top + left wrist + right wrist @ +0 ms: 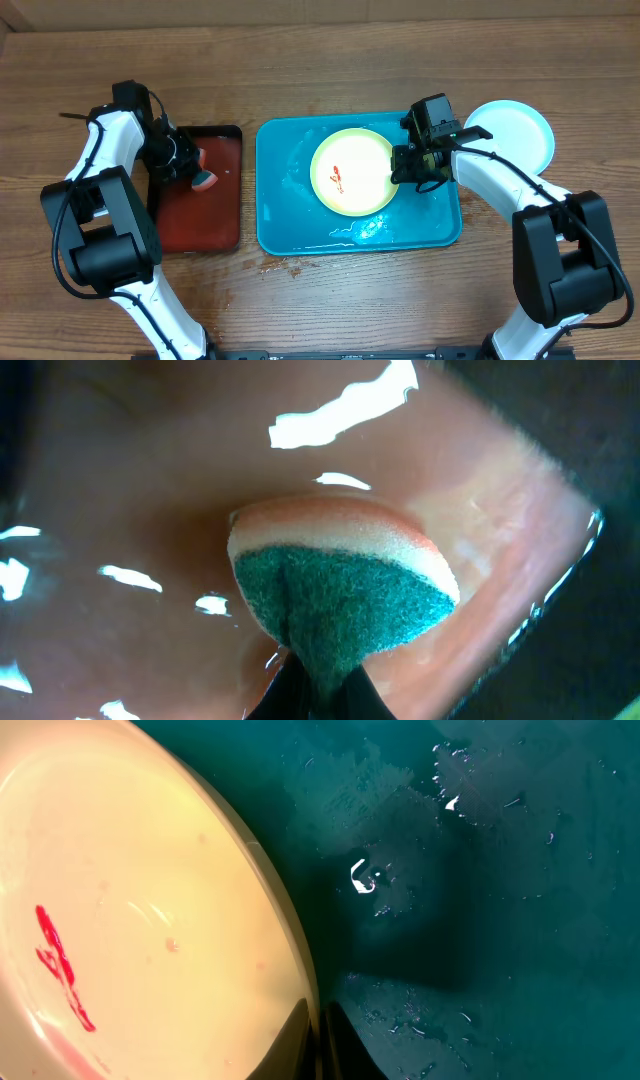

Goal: Clean dirty plates on tray and stack at the side

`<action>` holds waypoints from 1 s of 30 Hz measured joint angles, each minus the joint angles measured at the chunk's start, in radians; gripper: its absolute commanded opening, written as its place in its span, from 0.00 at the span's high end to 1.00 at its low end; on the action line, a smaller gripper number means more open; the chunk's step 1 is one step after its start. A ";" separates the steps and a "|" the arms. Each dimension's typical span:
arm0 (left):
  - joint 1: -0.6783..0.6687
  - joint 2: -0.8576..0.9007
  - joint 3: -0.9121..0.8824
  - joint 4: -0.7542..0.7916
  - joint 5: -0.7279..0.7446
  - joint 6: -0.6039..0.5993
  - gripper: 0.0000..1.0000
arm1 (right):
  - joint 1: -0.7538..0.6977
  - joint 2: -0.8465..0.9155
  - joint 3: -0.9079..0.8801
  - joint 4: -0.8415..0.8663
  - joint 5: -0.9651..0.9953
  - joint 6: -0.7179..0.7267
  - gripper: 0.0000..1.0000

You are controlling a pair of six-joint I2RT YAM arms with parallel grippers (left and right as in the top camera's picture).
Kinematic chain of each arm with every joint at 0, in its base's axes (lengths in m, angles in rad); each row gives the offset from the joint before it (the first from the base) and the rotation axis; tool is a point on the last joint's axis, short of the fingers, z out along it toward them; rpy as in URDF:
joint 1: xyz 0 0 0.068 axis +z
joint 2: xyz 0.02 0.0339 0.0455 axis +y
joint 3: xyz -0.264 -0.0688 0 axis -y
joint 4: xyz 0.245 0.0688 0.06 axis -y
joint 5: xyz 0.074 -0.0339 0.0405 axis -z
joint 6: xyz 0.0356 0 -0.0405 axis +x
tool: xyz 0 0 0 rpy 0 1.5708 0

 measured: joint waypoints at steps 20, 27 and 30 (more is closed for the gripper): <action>-0.057 -0.299 0.021 -0.097 -0.111 0.013 0.96 | -0.001 0.038 -0.033 0.064 -0.005 0.016 0.96; -0.134 -0.299 0.021 -0.112 -0.139 0.013 0.96 | -0.001 0.043 -0.033 0.082 -0.011 0.022 0.96; -0.175 -0.299 0.021 -0.112 -0.143 0.013 0.96 | -0.001 0.047 -0.033 0.096 -0.014 0.022 0.96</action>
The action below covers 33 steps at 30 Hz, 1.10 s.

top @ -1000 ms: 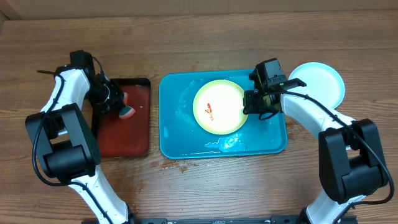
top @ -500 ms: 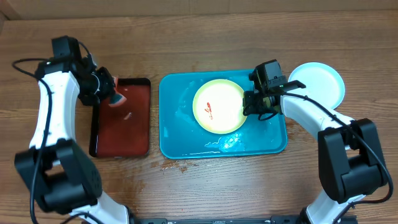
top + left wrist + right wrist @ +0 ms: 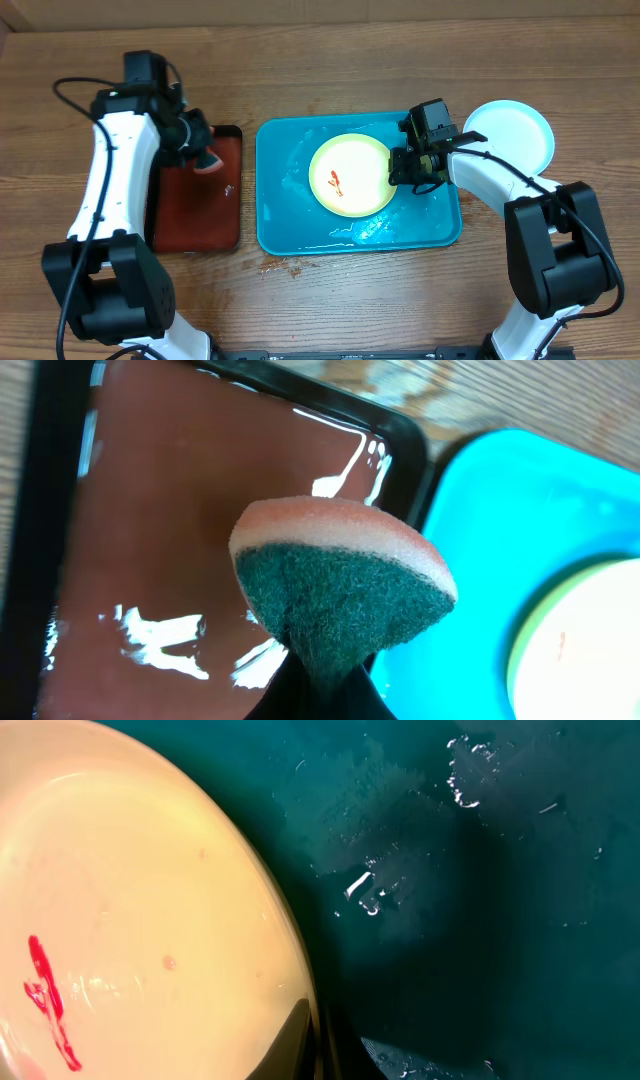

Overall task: Clean dirty plates on tray and stack at the side
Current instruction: 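Move the left sponge from the black tray onto the yellow plate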

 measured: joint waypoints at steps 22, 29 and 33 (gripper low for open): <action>-0.531 0.013 -0.006 0.274 -0.018 -0.257 0.96 | 0.000 0.006 0.000 0.028 -0.008 0.027 0.96; -0.612 0.159 -0.006 0.365 -0.030 -0.349 0.96 | 0.000 0.006 0.000 0.027 -0.008 0.027 0.96; -0.628 0.245 -0.010 0.380 -0.040 -0.371 0.96 | 0.000 0.006 0.000 0.027 -0.008 0.027 0.96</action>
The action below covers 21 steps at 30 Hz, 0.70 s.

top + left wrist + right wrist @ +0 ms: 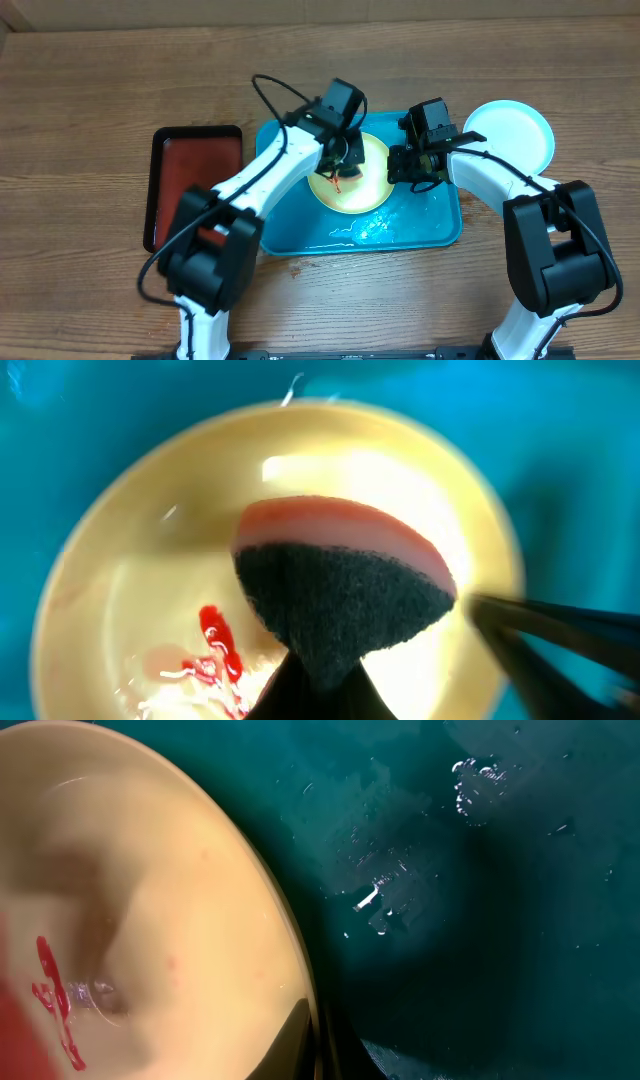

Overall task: Clean dirty plates on tray and stack at the side
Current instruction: 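Move the left sponge from the black tray onto the yellow plate, then scrub the yellow plate with the left sponge while right gripper holds rim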

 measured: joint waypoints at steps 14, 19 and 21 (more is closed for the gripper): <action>0.000 0.034 -0.003 -0.073 -0.351 0.035 0.96 | 0.000 0.000 0.000 0.000 0.000 0.000 0.96; -0.001 -0.008 -0.003 -0.059 -0.237 0.016 0.96 | 0.000 0.000 0.000 0.002 0.000 0.000 0.96; -0.003 -0.023 -0.002 -0.056 -0.158 -0.016 0.96 | 0.000 0.000 0.000 0.001 0.000 0.001 0.96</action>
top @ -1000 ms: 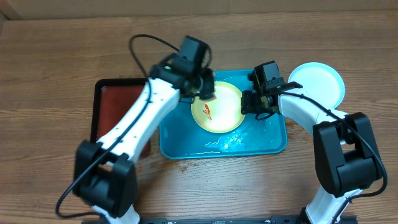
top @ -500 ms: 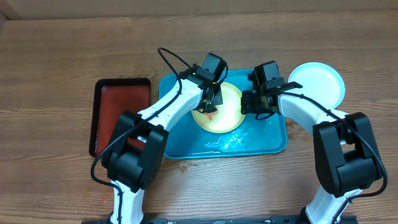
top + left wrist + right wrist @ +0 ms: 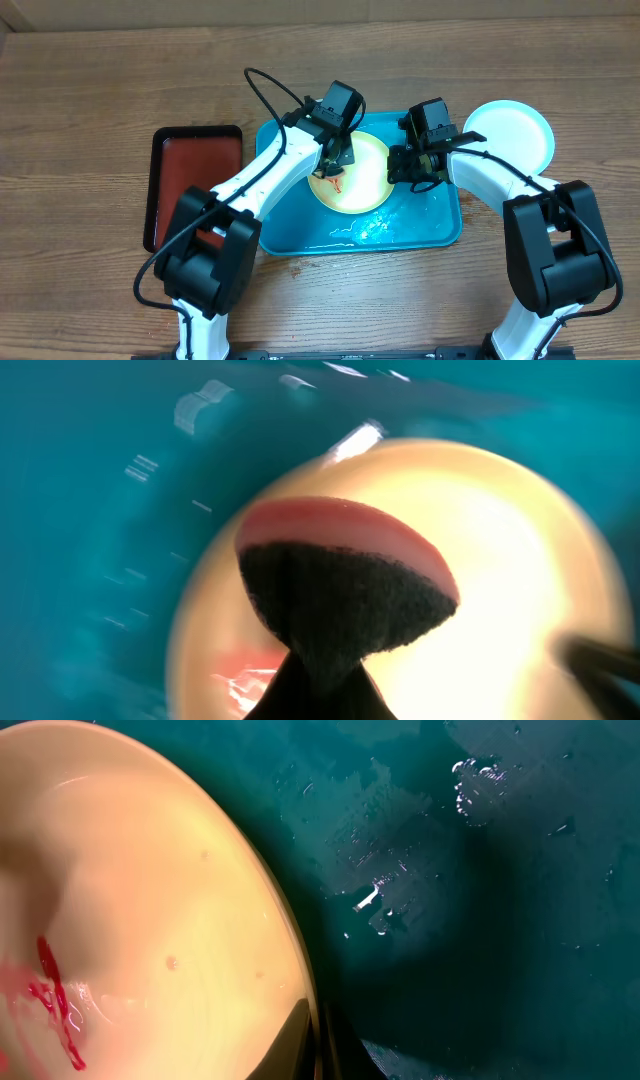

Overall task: Clean dirty plates on tray and stack at the side
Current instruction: 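Scrub the yellow plate with the left sponge while right gripper holds rim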

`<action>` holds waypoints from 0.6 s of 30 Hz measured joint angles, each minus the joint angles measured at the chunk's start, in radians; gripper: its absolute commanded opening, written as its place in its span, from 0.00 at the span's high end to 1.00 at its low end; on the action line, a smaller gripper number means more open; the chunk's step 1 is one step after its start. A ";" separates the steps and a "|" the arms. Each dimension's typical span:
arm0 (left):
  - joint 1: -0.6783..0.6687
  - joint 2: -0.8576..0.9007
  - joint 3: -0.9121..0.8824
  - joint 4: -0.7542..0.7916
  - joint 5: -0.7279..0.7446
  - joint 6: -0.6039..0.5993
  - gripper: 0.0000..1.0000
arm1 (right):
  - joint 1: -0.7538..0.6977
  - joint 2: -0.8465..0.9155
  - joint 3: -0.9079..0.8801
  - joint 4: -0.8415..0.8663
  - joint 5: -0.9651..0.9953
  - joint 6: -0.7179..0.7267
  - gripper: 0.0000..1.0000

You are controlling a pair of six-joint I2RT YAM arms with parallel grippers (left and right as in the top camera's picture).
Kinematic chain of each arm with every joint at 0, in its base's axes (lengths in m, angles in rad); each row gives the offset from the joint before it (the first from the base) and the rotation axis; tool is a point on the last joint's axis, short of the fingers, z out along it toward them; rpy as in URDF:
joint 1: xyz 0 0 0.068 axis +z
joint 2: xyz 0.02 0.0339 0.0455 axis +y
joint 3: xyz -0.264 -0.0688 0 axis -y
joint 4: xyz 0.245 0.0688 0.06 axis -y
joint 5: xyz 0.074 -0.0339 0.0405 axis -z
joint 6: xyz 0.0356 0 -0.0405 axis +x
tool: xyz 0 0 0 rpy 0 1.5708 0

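Note:
A pale yellow plate (image 3: 362,178) with a red smear (image 3: 55,995) lies on the blue tray (image 3: 290,225). My left gripper (image 3: 328,168) is shut on a sponge (image 3: 345,585), pink on top with a dark scouring face, held over the plate's left part by the smear (image 3: 250,665). My right gripper (image 3: 398,172) is shut on the plate's right rim (image 3: 305,1005), one finger inside the plate and one outside.
A white plate (image 3: 515,135) lies on the wooden table to the right of the tray. A dark tray of reddish liquid (image 3: 190,195) stands to the left. Water glistens on the blue tray's floor (image 3: 450,850).
The sponge has shifted a little to the left over the plate, toward its left edge by the red smear. The right gripper still holds the rim.
The left gripper held the sponge in the reddish liquid of the dark tray, then above that tray, then over the yellow plate, and now at the plate's left part. The right gripper gripped the plate's rim throughout.

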 measured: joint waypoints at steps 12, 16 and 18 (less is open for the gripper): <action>-0.076 0.107 0.001 -0.005 0.134 -0.070 0.96 | 0.000 0.001 0.000 0.000 0.001 -0.001 0.96; -0.076 0.113 0.016 -0.028 0.106 -0.078 0.96 | 0.000 0.003 0.000 0.000 -0.001 0.000 0.96; -0.076 0.113 0.020 -0.045 0.074 -0.077 0.96 | 0.000 0.003 0.000 -0.001 0.000 0.000 0.96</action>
